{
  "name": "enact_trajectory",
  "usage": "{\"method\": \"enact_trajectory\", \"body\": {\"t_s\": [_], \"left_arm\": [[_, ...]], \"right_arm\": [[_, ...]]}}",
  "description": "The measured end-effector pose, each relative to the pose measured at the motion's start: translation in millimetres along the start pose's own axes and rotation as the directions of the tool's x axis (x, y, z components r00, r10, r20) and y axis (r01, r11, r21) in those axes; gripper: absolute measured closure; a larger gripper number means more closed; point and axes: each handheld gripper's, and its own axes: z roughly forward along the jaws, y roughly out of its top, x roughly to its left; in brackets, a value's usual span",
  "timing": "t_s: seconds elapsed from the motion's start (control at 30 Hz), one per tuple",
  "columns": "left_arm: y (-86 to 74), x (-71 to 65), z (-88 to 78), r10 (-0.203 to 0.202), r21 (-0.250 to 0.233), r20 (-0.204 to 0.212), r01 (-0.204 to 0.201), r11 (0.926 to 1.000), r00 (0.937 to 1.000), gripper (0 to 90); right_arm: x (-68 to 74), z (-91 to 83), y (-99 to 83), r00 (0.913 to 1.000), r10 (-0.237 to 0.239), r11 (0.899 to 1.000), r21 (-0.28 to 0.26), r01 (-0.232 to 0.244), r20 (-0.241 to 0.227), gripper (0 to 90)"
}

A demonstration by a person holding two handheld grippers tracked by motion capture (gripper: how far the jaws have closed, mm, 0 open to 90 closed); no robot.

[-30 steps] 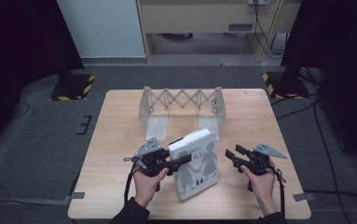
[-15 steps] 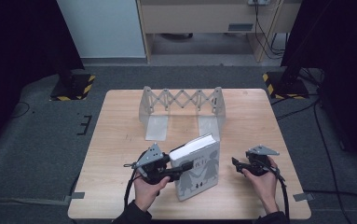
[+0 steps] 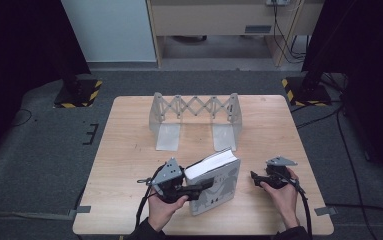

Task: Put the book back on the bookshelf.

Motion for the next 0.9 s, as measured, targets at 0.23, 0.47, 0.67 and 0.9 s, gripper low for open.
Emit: {"method": "enact_trajectory", "body": {"t_s": [0.23,0.47,0.67,0.9], "left_arm": [[9.4,-1.9,0.6,0.019,0.005,0.004,-0.019,0.9998,0.9998,37.0],[18.1,-7.3,1.4,0.028,0.001,0.013,-0.028,0.9996,0.9995,35.8],[17.4,-12.6,4.6,0.04,0.003,0.028,-0.04,0.9992,0.9988,36.8],[26.9,-17.4,4.0,0.068,-0.003,0.012,-0.068,0.9977,0.9976,35.2]], "right_arm": [[-1.1,3.3,-1.5,0.9998,-0.001,1.0,0.024,0.0,0.022,21.7],[0.7,7.4,-3.8,0.9993,0.009,1.0,-0.01,-0.008,0.037,15.6],[0.8,8.1,-3.3,0.9992,0.007,1.0,-0.008,-0.006,0.039,14.6],[0.6,8.9,-2.9,0.9994,0.009,1.0,-0.005,-0.009,0.034,12.8]]}}
